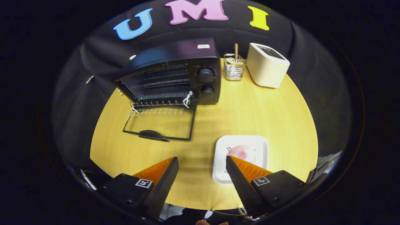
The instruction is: Open the toaster oven, put the food inside, and close the toaster oven door.
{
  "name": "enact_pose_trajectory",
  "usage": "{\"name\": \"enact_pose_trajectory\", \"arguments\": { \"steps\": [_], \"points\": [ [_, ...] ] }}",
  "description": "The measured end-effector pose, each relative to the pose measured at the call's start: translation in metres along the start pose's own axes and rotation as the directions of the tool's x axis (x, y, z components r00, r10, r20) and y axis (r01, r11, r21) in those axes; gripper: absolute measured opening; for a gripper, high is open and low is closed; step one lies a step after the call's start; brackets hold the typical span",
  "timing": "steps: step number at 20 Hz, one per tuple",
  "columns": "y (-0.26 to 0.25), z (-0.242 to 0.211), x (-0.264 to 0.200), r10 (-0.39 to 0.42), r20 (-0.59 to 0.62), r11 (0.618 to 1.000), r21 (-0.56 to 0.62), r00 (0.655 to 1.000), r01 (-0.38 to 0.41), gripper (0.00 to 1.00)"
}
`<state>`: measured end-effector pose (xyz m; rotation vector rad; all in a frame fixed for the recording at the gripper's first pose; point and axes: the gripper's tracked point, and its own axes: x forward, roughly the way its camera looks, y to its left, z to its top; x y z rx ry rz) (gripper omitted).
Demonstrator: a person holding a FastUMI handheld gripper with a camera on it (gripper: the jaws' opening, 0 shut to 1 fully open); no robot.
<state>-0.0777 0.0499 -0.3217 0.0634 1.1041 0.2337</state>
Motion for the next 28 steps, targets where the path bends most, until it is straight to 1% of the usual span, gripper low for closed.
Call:
{"name": "enact_pose_trajectory", "arguments": {
  "steps": [2, 6, 8, 13, 14, 15, 16, 17, 19, 20, 22, 23, 25, 26, 28],
  "points": [
    [-0.031, -0.004, 0.002, -0.002, -0.049, 1.000, 0.006, 0.999, 0.002, 1.00],
    [-0.097, -0.012, 0.009, -0.048, -0.131, 0.999, -0.026, 0.990, 0.045, 0.99],
    [-0.119, -0.015, 0.020, -0.041, -0.173, 0.999, -0.019, 0.984, 0.038, 1.00],
    [-0.159, -0.033, 0.048, -0.058, -0.266, 0.998, 0.007, 0.962, 0.062, 0.98],
    [-0.162, -0.038, 0.055, -0.054, -0.282, 0.998, 0.014, 0.958, 0.060, 0.93],
    [-0.162, -0.041, 0.061, -0.041, -0.298, 0.999, 0.022, 0.954, 0.050, 0.87],
    [-0.163, -0.045, 0.066, -0.033, -0.313, 0.999, 0.021, 0.949, 0.042, 0.78],
    [-0.164, -0.048, 0.072, -0.032, -0.323, 0.999, 0.017, 0.946, 0.040, 0.72],
    [-0.170, -0.048, 0.079, -0.044, -0.327, 0.998, 0.022, 0.944, 0.055, 0.50],
    [-0.169, -0.042, 0.083, -0.031, -0.315, 0.998, 0.046, 0.949, 0.048, 0.39],
    [-0.167, -0.040, 0.077, -0.003, -0.315, 0.996, 0.078, 0.949, 0.029, 0.13],
    [-0.165, -0.044, 0.078, 0.020, -0.329, 0.996, 0.086, 0.944, 0.009, 0.13],
    [-0.163, -0.048, 0.080, 0.071, -0.340, 0.994, 0.102, 0.938, -0.039, 0.05],
    [-0.162, -0.047, 0.081, 0.096, -0.331, 0.991, 0.118, 0.939, -0.059, 0.05],
    [-0.156, -0.044, 0.076, 0.170, -0.304, 0.972, 0.208, 0.937, -0.109, 0.05]
  ]
}}
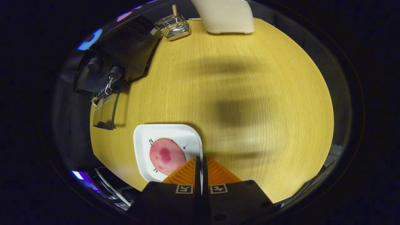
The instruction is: Open the toaster oven, put the food inside, and close the toaster oven door.
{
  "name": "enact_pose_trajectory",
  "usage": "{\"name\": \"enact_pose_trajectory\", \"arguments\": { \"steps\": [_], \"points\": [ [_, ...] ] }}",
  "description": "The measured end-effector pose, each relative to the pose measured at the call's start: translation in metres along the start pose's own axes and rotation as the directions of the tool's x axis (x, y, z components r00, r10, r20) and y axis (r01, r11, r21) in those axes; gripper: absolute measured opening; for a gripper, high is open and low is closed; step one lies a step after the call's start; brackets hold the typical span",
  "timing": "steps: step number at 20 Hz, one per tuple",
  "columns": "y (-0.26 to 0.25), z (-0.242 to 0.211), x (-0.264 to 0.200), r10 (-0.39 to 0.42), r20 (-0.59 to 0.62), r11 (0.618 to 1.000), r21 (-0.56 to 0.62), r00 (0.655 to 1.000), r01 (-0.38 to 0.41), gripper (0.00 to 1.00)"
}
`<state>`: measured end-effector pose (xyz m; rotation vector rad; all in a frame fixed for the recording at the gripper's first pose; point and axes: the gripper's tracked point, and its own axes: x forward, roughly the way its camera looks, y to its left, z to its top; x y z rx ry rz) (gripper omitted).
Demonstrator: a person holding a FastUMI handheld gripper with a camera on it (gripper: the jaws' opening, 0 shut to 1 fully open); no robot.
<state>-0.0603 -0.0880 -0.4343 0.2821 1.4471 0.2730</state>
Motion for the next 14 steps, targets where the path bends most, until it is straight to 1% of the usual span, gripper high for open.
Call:
{"name": "enact_pose_trajectory", "arguments": {
  "steps": [2, 4, 7, 9, 12, 14],
  "points": [
    [0.007, -0.003, -0.008, 0.082, 0.030, 0.992, 0.094, 0.996, -0.085, 0.05],
    [0.014, -0.002, -0.015, 0.132, 0.073, 0.974, 0.176, 0.989, -0.143, 0.05],
    [0.028, -0.004, -0.030, 0.159, 0.138, 0.951, 0.244, 0.978, -0.189, 0.05],
    [0.045, -0.009, -0.043, 0.184, 0.181, 0.928, 0.293, 0.966, -0.231, 0.05],
    [0.080, -0.012, -0.057, 0.212, 0.253, 0.889, 0.352, 0.944, -0.294, 0.05],
    [0.113, -0.016, -0.063, 0.234, 0.293, 0.858, 0.386, 0.927, -0.338, 0.05]
  ]
}}
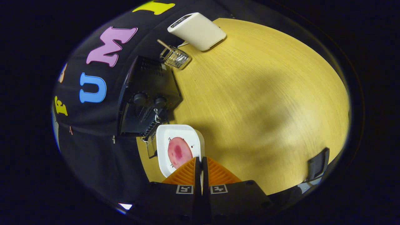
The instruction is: Open the toaster oven, put the food inside, and close the toaster oven door.
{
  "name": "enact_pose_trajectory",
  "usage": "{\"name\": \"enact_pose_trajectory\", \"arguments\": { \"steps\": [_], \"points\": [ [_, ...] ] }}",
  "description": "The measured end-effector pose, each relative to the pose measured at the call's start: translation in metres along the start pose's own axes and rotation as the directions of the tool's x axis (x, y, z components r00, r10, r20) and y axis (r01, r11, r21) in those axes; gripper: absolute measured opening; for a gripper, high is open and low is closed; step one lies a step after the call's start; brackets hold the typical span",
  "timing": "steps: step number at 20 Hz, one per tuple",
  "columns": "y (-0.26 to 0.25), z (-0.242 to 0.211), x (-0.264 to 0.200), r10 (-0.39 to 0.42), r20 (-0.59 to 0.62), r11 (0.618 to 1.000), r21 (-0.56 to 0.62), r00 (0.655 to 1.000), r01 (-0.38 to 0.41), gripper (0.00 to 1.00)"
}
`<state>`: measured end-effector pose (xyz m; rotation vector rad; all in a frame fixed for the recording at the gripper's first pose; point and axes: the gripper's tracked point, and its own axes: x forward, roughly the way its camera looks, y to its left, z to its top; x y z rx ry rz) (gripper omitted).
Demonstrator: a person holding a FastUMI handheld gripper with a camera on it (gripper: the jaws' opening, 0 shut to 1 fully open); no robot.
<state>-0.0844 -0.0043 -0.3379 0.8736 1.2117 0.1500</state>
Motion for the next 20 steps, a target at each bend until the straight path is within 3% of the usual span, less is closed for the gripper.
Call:
{"name": "enact_pose_trajectory", "arguments": {
  "steps": [9, 20],
  "points": [
    [0.108, -0.045, 0.065, 0.060, 0.136, 0.974, 0.207, 0.989, -0.087, 0.05],
    [0.175, -0.002, 0.154, -0.080, 0.366, 0.886, 0.452, 0.927, -0.102, 0.05]
  ]
}}
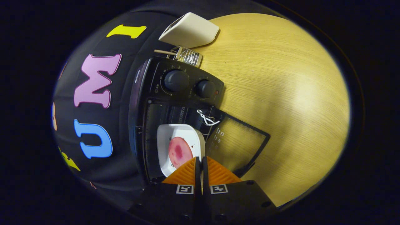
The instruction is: Open the toaster oven, put the food inside, and close the toaster oven door.
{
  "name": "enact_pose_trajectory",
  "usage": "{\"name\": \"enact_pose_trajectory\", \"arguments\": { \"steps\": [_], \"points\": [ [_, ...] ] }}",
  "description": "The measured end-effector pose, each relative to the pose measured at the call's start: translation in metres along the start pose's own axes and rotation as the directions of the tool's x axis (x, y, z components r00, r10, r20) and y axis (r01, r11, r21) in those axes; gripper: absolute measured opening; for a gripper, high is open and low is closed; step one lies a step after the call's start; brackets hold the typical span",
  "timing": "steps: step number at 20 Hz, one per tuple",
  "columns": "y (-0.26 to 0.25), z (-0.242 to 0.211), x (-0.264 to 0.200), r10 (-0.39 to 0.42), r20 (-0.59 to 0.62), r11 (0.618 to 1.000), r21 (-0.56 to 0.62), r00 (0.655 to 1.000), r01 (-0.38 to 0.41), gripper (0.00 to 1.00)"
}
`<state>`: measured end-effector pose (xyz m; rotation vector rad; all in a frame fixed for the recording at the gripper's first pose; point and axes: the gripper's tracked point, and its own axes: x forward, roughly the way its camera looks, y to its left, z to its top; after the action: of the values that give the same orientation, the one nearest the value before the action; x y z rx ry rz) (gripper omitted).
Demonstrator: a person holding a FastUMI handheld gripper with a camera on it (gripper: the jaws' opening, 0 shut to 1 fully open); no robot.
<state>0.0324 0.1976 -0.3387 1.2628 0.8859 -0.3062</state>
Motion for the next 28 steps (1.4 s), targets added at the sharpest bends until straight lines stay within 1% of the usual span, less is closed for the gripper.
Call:
{"name": "enact_pose_trajectory", "arguments": {
  "steps": [4, 11, 14, 18, 19, 20, 22, 23, 27, 28],
  "points": [
    [0.009, -0.003, 0.025, -0.042, 0.067, 0.997, 0.064, 0.997, 0.038, 0.05],
    [0.018, -0.016, 0.063, -0.079, 0.119, 0.986, 0.156, 0.990, 0.060, 0.05],
    [0.024, -0.016, 0.071, -0.074, 0.145, 0.982, 0.183, 0.987, 0.047, 0.05],
    [0.028, -0.018, 0.073, -0.069, 0.149, 0.977, 0.211, 0.986, 0.036, 0.06],
    [0.030, -0.019, 0.074, -0.062, 0.143, 0.973, 0.227, 0.988, 0.028, 0.06],
    [0.032, -0.024, 0.075, -0.050, 0.122, 0.969, 0.248, 0.991, 0.018, 0.10],
    [0.035, -0.032, 0.078, -0.024, 0.093, 0.954, 0.300, 0.995, -0.005, 0.12],
    [0.039, -0.037, 0.076, -0.003, 0.080, 0.947, 0.319, 0.997, -0.022, 0.15],
    [0.047, -0.053, 0.062, 0.047, 0.023, 0.955, 0.293, 0.999, -0.052, 0.51],
    [0.045, -0.056, 0.057, 0.048, 0.006, 0.962, 0.270, 0.999, -0.048, 0.71]
  ]
}}
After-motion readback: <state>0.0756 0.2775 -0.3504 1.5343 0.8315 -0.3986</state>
